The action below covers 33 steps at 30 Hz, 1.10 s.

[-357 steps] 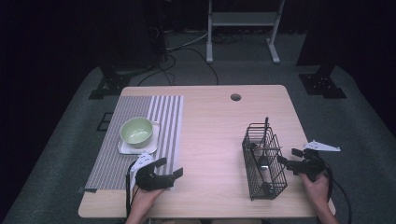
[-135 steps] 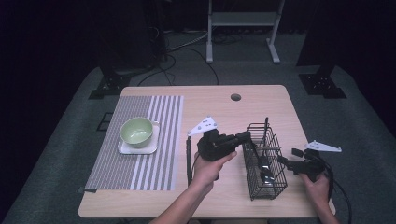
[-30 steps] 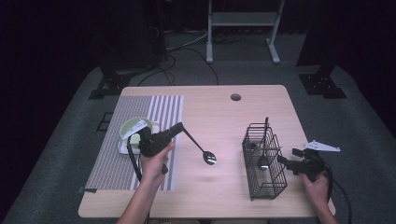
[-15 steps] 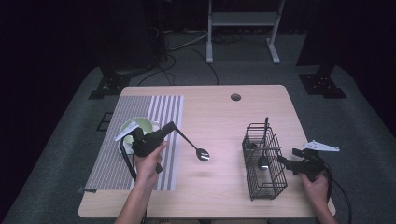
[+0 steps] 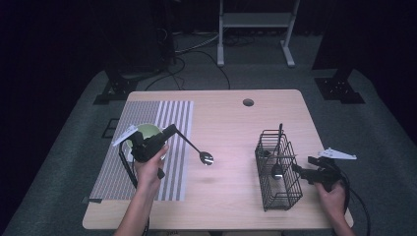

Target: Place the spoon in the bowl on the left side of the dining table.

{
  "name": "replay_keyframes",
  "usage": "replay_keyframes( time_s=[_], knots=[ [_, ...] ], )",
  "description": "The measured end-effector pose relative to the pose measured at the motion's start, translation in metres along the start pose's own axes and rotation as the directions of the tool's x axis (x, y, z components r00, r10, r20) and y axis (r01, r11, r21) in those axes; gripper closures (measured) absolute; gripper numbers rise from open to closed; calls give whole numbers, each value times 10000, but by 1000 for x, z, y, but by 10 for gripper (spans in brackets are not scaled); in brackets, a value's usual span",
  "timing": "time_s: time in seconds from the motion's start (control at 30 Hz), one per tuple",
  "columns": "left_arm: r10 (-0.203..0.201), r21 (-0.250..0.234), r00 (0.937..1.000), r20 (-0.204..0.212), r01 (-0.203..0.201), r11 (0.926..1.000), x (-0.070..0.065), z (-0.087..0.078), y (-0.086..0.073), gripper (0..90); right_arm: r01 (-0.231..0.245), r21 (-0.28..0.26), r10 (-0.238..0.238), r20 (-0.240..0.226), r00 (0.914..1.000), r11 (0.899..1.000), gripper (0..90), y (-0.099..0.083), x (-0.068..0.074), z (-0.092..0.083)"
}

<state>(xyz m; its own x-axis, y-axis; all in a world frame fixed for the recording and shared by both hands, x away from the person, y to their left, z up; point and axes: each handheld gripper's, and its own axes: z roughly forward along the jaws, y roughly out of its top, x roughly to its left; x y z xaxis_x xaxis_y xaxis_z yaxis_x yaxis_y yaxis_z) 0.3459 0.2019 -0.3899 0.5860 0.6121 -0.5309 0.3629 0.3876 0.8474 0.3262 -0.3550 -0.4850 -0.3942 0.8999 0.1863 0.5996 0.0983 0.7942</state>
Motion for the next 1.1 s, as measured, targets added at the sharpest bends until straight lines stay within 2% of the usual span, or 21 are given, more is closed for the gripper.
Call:
replay_keyframes(
  time_s=[1.1],
  knots=[
    [46,-409,9965,-840,-81,9991,16,-17,28,891,70,99,-71,85,9999,9999,160,0,1,1]
  ],
)
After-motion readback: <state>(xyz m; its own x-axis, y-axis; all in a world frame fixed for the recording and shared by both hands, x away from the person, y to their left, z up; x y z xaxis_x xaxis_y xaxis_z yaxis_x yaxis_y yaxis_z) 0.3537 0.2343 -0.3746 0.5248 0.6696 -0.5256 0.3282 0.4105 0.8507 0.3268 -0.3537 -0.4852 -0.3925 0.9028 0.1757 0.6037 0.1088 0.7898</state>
